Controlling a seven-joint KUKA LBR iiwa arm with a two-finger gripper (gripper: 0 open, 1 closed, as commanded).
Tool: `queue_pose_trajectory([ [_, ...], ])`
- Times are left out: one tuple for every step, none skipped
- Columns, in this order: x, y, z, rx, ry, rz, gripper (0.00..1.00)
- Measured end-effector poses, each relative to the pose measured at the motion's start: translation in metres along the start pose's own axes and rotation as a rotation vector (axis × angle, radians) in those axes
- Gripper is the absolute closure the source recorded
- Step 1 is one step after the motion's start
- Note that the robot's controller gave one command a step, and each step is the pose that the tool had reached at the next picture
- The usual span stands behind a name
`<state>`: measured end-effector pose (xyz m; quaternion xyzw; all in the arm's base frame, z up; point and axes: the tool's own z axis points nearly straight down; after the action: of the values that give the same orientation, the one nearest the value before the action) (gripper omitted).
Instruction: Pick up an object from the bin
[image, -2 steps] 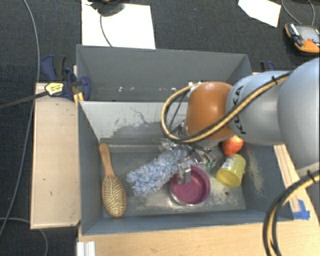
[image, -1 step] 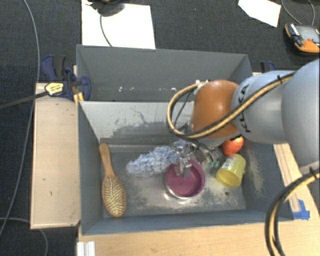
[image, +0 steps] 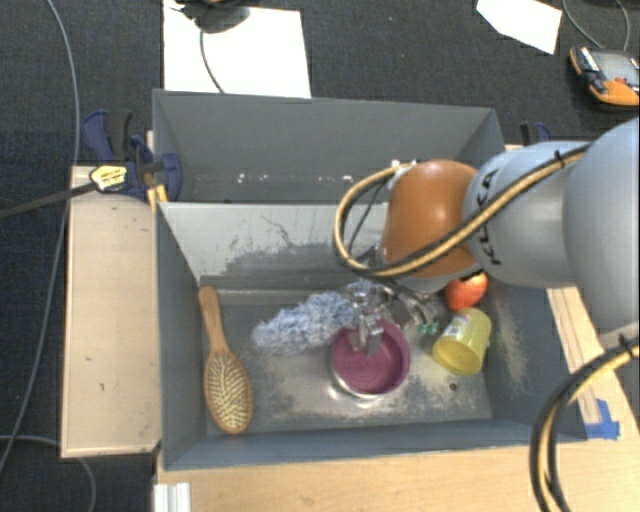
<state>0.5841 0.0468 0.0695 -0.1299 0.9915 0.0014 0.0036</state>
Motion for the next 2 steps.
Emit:
queue_pose_trajectory([
  [-0.0001, 0.0003, -0.0054, 0.0, -0.002, 0.0, 1.0],
  [-0.0005, 0.0004, -0.0129, 0.0, -0.004, 0.0, 1.0],
])
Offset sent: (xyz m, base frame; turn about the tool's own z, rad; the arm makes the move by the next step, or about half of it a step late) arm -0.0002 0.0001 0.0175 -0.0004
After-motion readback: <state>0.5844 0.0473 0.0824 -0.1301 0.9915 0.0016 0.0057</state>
